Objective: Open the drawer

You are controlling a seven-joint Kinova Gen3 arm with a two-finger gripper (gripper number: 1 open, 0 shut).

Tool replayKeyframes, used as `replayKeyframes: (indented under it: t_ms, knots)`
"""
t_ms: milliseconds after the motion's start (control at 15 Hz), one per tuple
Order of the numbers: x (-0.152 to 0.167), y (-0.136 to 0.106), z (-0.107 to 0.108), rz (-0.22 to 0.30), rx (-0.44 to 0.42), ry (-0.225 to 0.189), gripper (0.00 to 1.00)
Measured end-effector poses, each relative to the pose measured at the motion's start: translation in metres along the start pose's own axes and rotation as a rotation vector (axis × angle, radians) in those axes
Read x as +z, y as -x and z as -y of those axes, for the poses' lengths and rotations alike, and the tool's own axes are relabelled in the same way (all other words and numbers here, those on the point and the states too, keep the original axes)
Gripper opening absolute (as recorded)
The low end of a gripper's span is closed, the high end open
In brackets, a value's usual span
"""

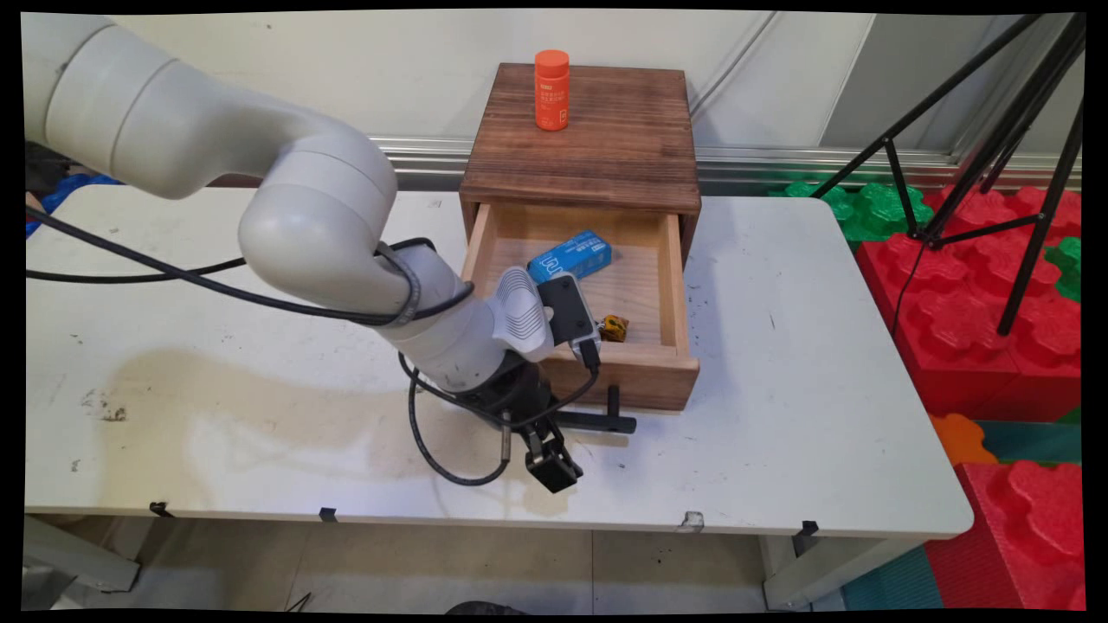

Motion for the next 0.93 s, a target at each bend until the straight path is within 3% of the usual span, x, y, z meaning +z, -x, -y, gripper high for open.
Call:
replayKeyframes:
  t_ms: [933]
  knots:
    - [-0.007, 0.005, -0.023, 0.002, 0.011, 0.013, 1.00]
